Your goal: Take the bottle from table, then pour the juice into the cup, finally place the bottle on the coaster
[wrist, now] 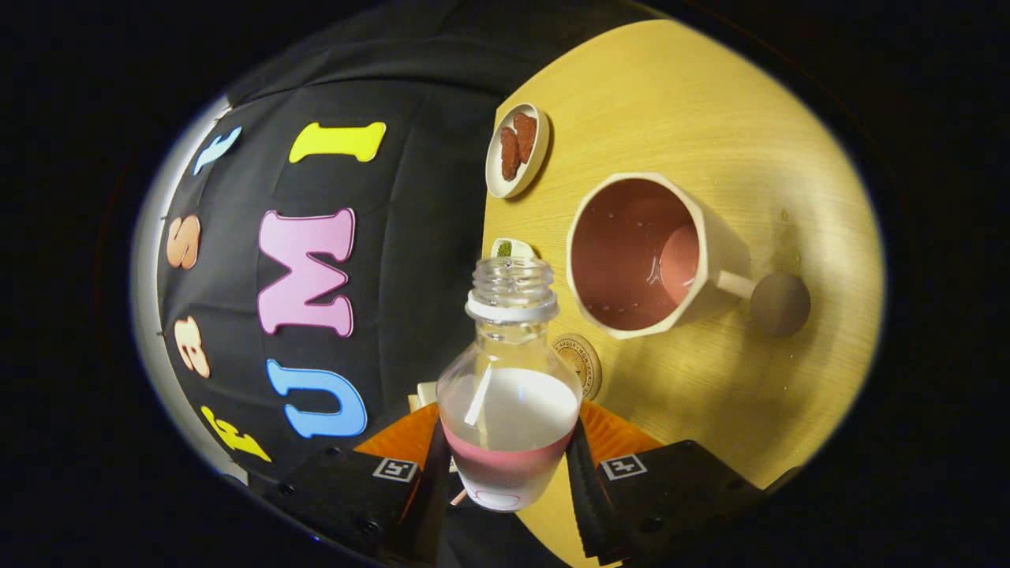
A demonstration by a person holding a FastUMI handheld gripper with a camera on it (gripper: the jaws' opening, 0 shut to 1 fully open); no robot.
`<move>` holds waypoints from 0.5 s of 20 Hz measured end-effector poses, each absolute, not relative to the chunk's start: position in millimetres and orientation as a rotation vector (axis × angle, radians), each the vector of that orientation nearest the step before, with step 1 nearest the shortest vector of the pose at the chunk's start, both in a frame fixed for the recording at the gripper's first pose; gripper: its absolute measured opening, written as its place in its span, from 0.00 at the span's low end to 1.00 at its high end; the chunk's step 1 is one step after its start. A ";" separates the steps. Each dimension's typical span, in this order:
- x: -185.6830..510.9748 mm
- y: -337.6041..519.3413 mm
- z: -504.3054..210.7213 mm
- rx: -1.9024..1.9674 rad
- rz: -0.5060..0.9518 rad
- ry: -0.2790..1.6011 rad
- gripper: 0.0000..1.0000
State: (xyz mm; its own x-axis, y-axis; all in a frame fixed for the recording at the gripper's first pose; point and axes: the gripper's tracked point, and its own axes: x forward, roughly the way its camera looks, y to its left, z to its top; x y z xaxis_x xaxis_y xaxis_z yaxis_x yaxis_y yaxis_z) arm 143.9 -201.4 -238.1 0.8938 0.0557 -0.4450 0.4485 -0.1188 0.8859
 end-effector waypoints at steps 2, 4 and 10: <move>144.8 -202.9 -235.9 1.733 -0.360 0.381 0.69; 142.6 -206.9 -237.4 1.787 -0.383 0.374 0.69; 143.3 -197.1 -239.6 1.904 -0.386 0.407 0.69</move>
